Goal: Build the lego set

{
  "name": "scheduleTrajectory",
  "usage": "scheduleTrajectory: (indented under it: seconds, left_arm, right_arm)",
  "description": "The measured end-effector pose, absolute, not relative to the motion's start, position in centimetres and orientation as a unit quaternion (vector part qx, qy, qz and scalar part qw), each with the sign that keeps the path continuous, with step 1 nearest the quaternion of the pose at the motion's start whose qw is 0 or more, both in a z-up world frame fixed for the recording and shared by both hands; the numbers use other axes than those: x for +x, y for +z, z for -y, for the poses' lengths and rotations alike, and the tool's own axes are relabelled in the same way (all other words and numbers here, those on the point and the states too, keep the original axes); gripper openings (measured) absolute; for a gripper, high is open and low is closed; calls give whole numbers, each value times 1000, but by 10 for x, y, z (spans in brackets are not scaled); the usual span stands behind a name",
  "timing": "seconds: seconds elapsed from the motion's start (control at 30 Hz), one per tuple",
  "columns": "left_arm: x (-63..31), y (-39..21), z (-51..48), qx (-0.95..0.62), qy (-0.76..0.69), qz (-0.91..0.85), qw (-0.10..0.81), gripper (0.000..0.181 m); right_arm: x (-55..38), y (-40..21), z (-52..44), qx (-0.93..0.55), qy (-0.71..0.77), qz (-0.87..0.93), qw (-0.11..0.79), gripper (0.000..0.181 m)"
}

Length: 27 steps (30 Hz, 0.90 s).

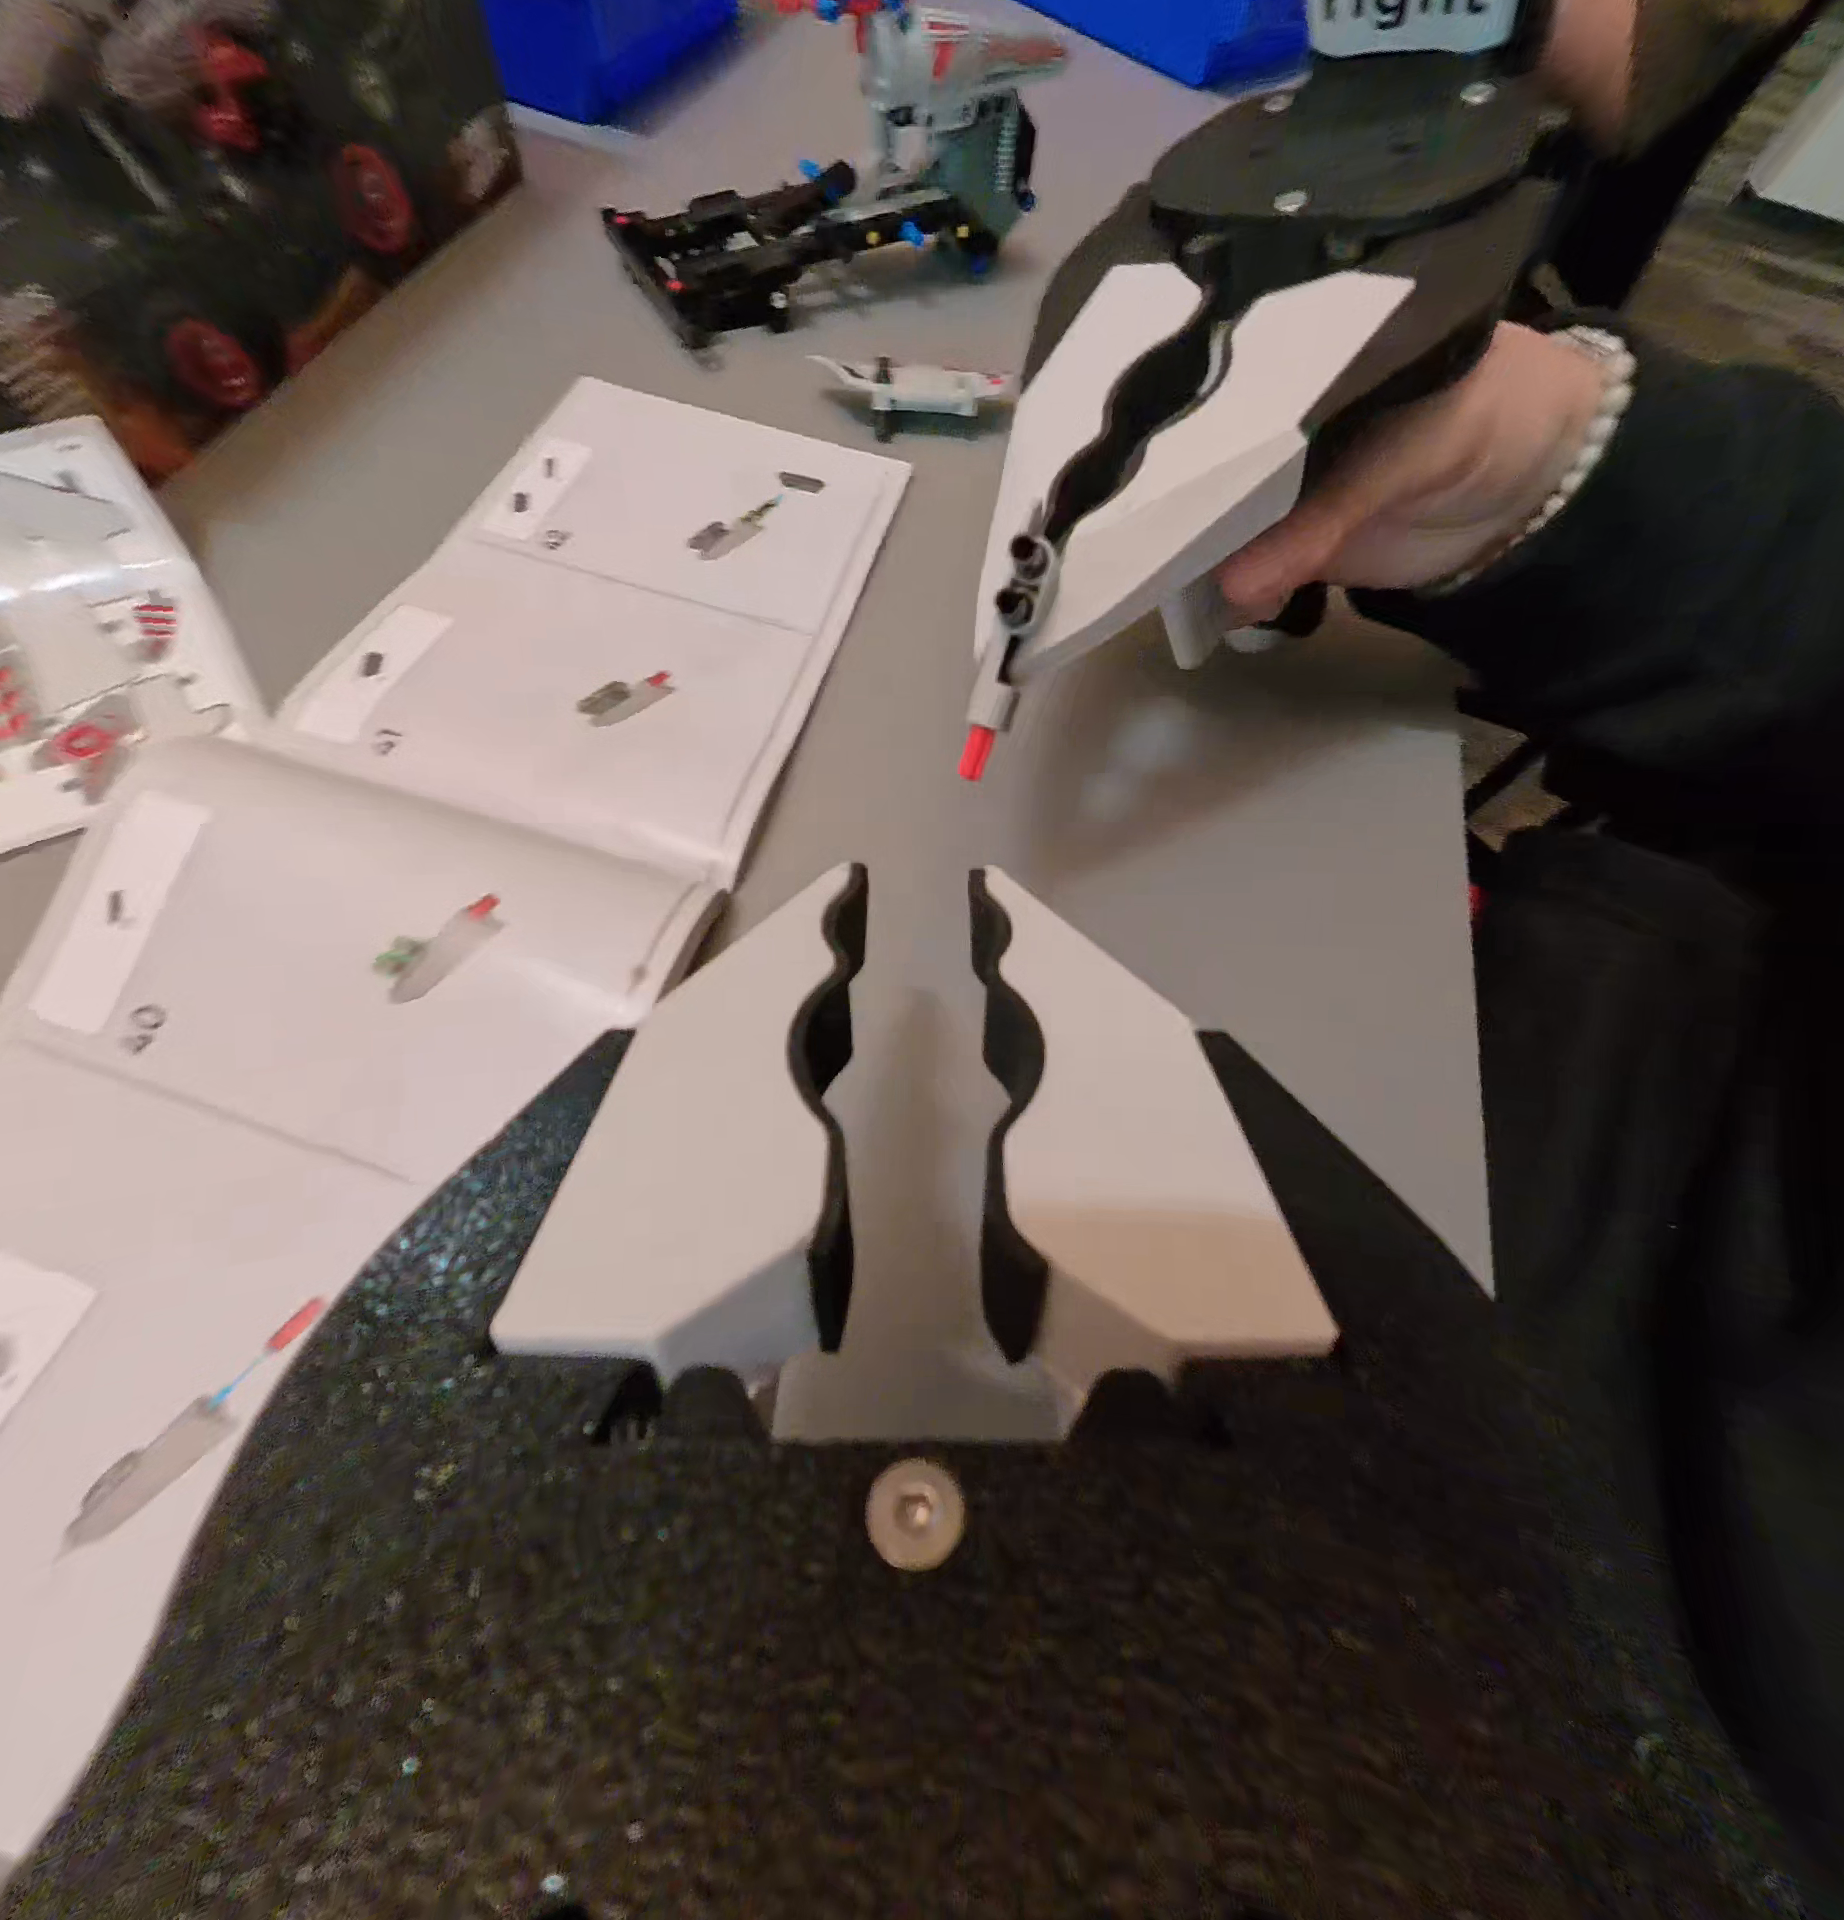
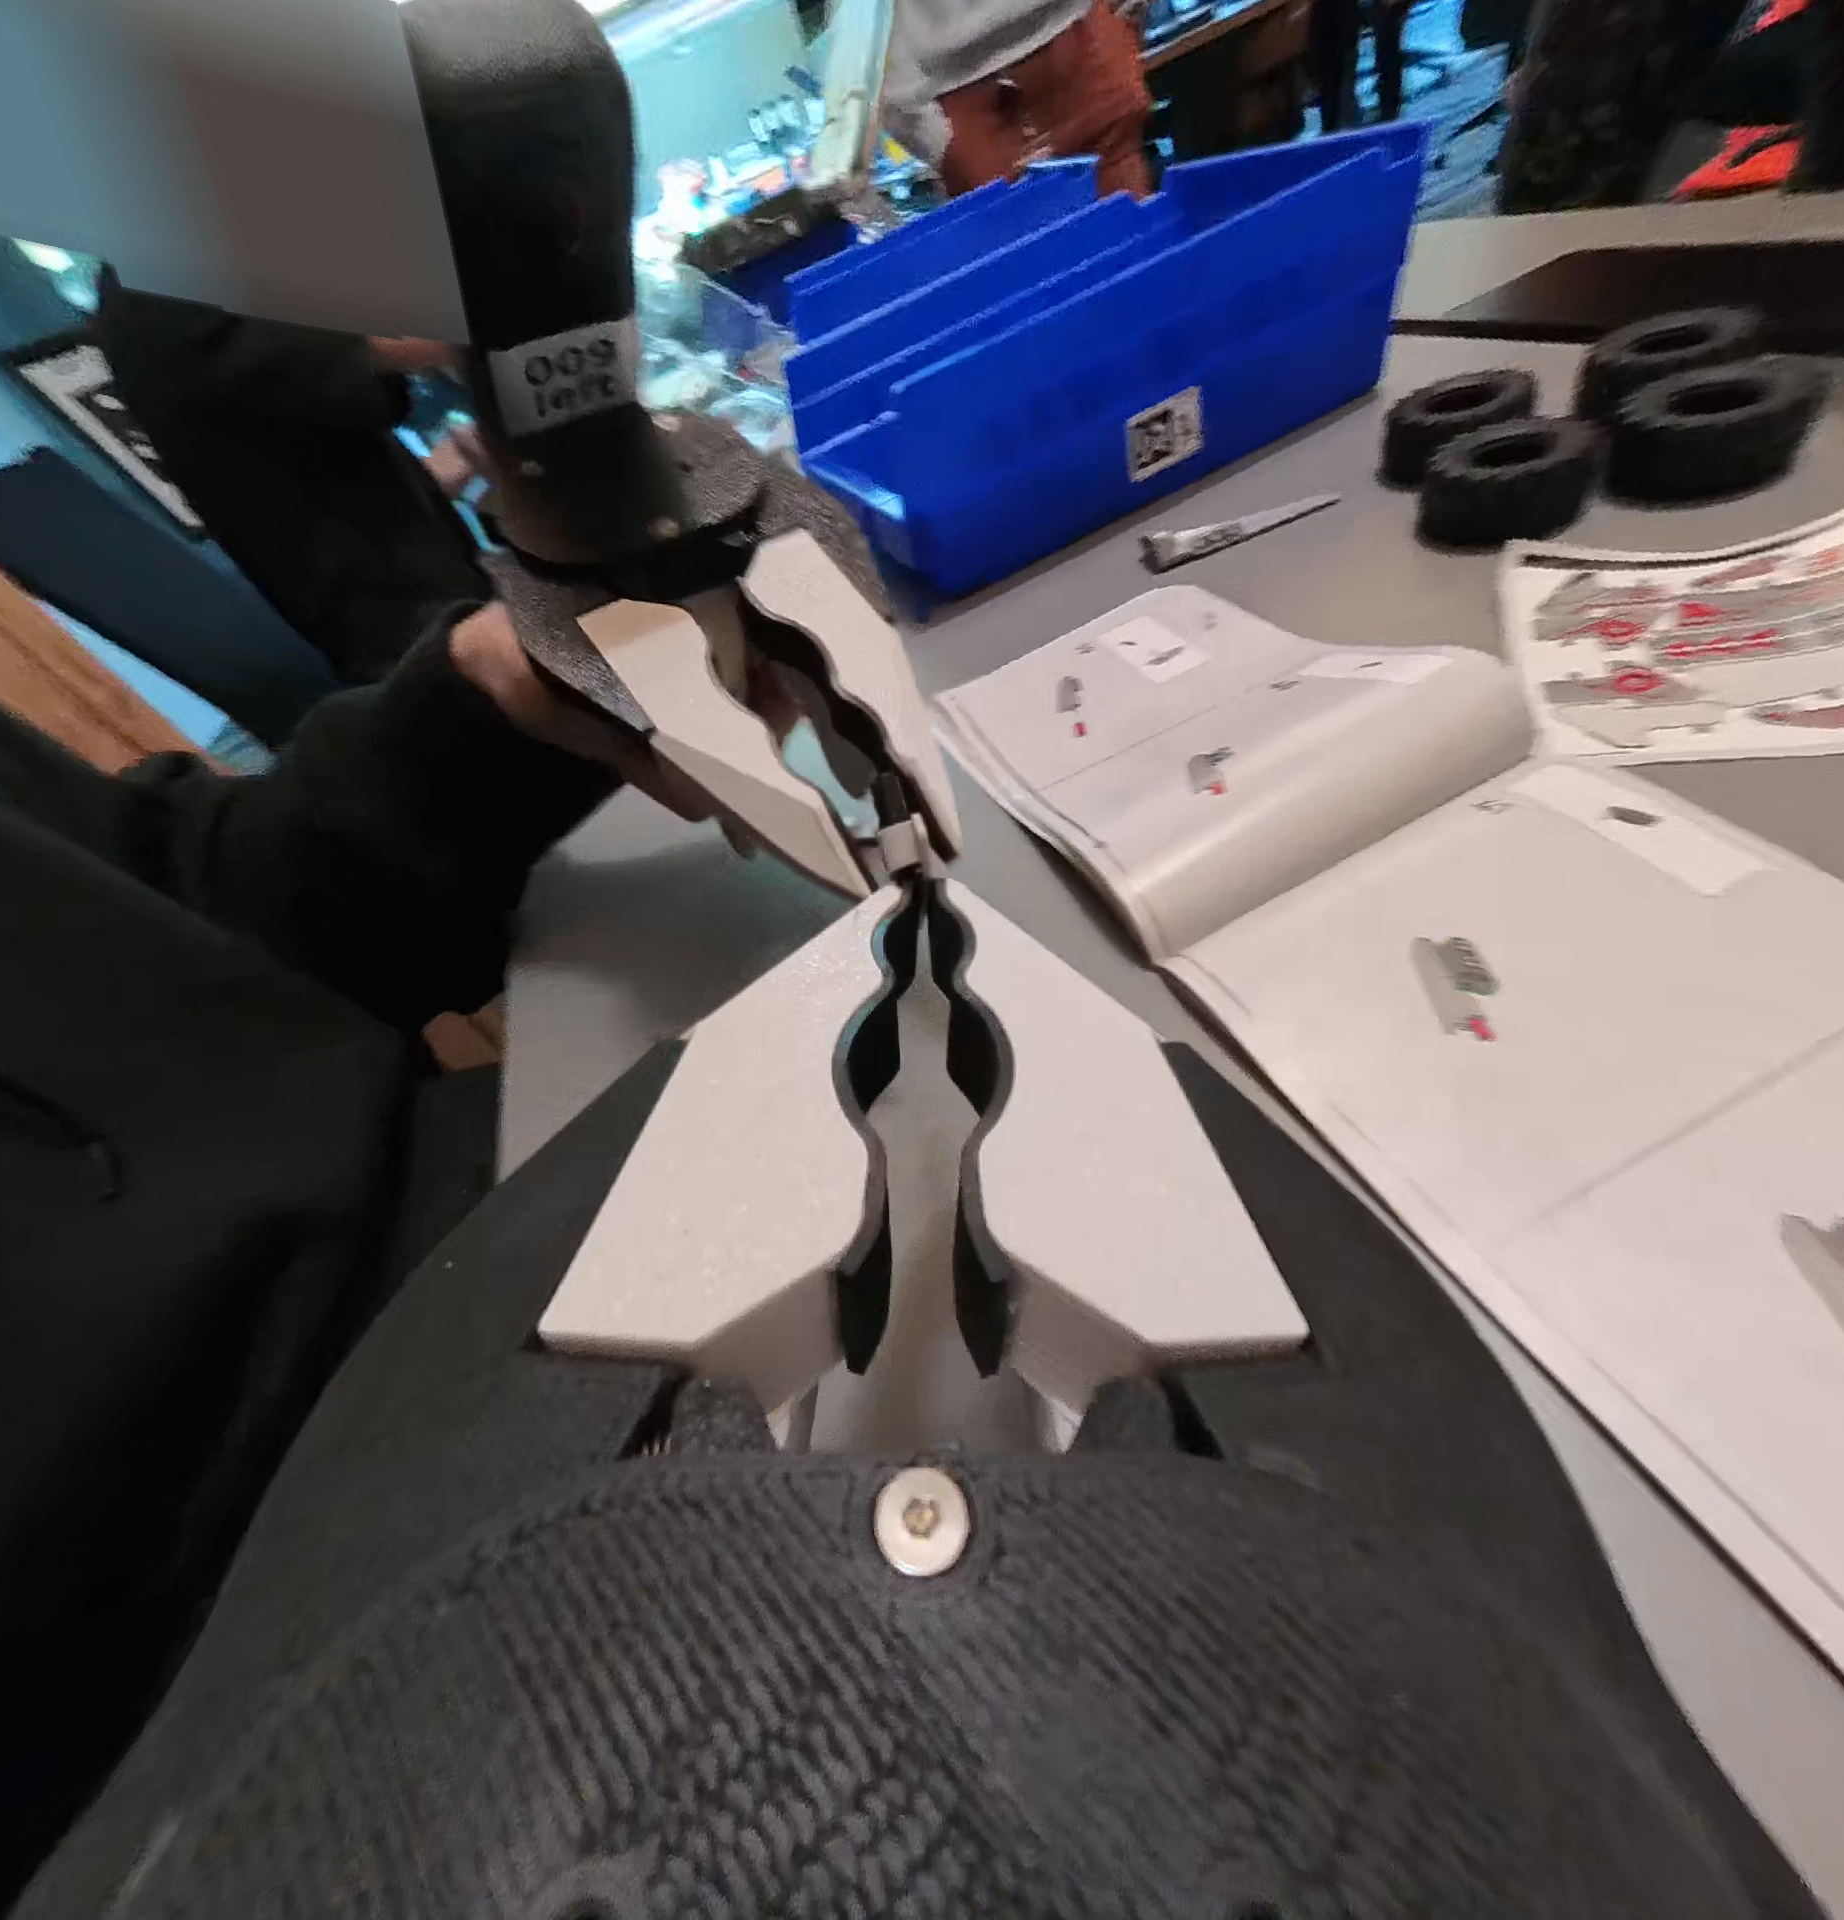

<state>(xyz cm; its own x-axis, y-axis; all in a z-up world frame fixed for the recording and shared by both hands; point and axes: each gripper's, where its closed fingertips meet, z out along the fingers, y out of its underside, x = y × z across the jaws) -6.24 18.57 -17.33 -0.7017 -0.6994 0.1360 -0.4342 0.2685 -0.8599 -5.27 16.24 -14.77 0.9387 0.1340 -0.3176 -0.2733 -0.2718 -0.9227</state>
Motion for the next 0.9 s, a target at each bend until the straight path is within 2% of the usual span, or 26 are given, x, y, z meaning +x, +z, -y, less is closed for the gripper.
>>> scheduleTrajectory:
  seconds: [0.03,0.2,0.37,0.47,0.57,0.7,0.83,0.9]
  left_arm:
    - [-63,-171,-188,-361,-487,-783,140,16]
    - [-67,-160,-189,-355,-480,-787,157,16]
    - [-78,-162,-196,-337,-457,-808,155,17]
    - [-84,-160,-205,-321,-450,-819,155,18]
    - [-94,-153,-197,-236,-471,-830,183,19]
    - [-95,-166,-191,-230,-464,-839,165,27]
    - [-89,-152,-184,-130,-484,-821,273,24]
    - [-91,-143,-172,-101,-506,-806,291,27]
  right_arm:
    - [-47,-154,-162,-791,146,-53,592,0]
    - [-46,-170,-172,-822,89,-52,560,0]
    - [-59,-163,-180,-785,201,-74,581,0]
    - [-70,-165,-176,-781,265,-85,559,0]
    - [-84,-168,-171,-785,311,-81,529,0]
    - [-65,-150,-170,-729,332,-138,582,0]
    - [-93,-122,-151,-642,535,-100,540,0]
    - [-92,-116,-153,-609,566,-107,545,0]
